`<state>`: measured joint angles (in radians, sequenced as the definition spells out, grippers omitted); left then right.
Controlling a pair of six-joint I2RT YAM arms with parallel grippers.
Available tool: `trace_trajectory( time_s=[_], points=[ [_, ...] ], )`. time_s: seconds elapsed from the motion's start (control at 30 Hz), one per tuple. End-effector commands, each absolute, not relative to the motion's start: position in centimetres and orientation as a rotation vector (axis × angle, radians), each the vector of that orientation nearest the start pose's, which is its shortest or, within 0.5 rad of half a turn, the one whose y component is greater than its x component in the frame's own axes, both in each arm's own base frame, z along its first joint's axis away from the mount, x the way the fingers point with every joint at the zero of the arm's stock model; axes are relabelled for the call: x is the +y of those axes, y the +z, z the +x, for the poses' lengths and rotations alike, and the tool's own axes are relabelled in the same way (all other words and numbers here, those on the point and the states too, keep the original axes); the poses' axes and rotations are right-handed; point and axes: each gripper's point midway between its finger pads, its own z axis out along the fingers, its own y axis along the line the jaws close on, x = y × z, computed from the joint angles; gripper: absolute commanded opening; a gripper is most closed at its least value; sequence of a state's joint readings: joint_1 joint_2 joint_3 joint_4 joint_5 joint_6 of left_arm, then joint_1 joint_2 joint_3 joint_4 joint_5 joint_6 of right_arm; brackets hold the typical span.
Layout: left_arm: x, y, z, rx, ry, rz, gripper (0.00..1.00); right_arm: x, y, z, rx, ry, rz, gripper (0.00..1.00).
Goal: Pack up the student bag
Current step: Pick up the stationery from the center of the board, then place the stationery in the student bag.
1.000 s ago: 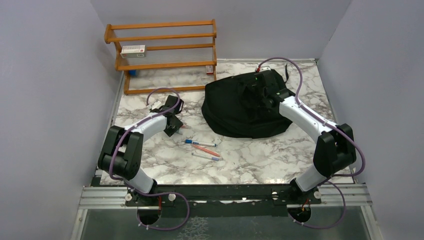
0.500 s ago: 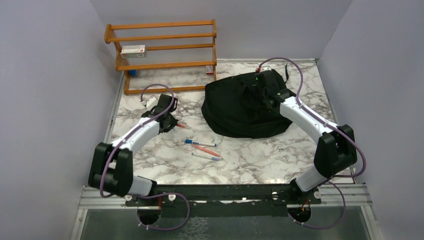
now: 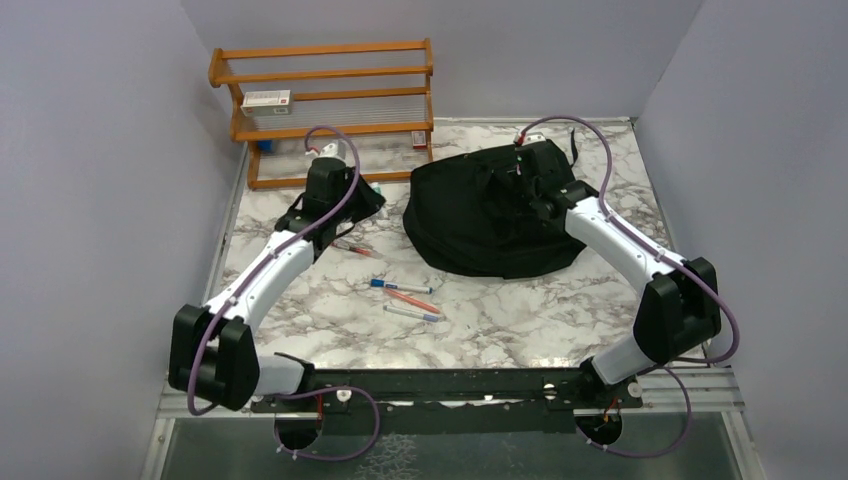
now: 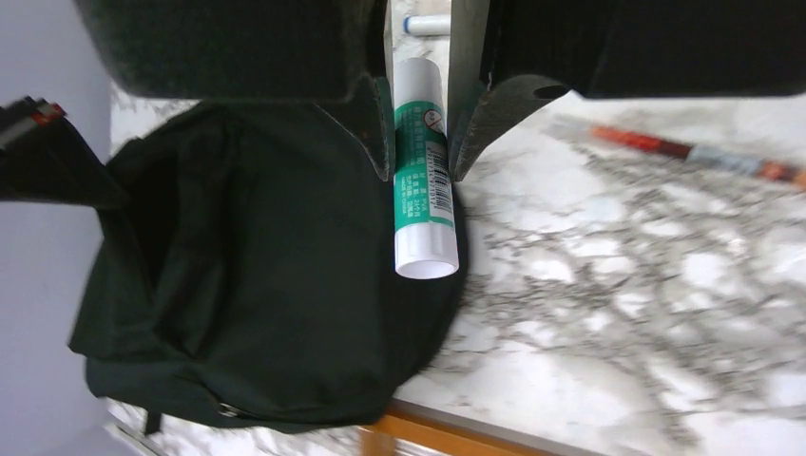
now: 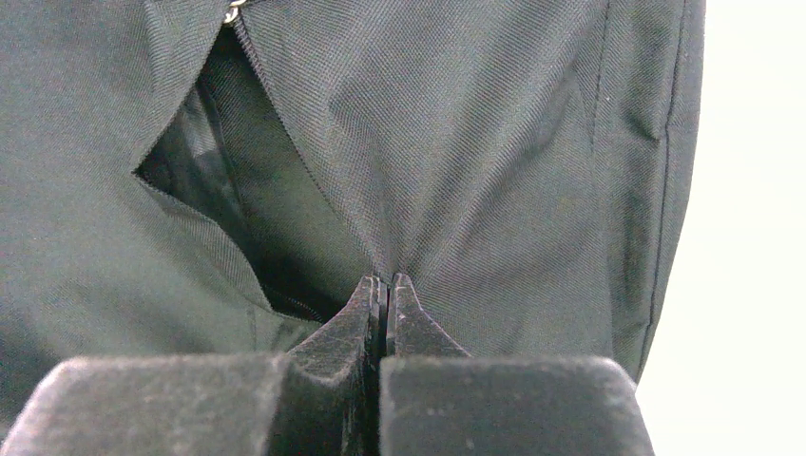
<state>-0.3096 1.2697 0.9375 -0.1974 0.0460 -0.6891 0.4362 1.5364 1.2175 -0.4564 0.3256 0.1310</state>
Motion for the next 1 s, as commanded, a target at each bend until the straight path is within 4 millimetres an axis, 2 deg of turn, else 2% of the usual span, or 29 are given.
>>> trace_trajectory(
  time_s=[0.0,0.2,0.33,0.53,0.6,0.73,0.97],
  points=[
    [-21.9,23.1,37.8,2.032,-0.884,-0.135,0.00,13.2,16.8,38.5,2.272,-0.014,-0.180,0.01],
    [-28.7,25.7,39.6,1.979,-1.007,-0.053,0.00,12.9,18.2,38.8,2.216,-0.011,-0.131,0.00],
    [-33.2,26.6,40.8,1.951,-1.102,0.004,0.00,12.8,18.6,39.1,2.204,-0.019,-0.117,0.01],
    [-39.1,24.5,40.7,1.999,-1.249,0.060,0.00,12.8,19.7,39.6,2.184,-0.005,-0.075,0.01],
    [-40.1,23.4,40.6,2.024,-1.268,0.049,0.00,12.9,20.1,39.7,2.172,0.015,-0.058,0.01],
    [-40.9,21.3,40.3,2.062,-1.299,-0.008,0.00,13.1,20.8,40.0,2.151,0.050,-0.013,0.01],
    [-42.6,19.4,40.3,2.112,-1.340,-0.009,0.00,14.6,21.4,40.2,2.142,0.159,0.001,0.00]
  ],
)
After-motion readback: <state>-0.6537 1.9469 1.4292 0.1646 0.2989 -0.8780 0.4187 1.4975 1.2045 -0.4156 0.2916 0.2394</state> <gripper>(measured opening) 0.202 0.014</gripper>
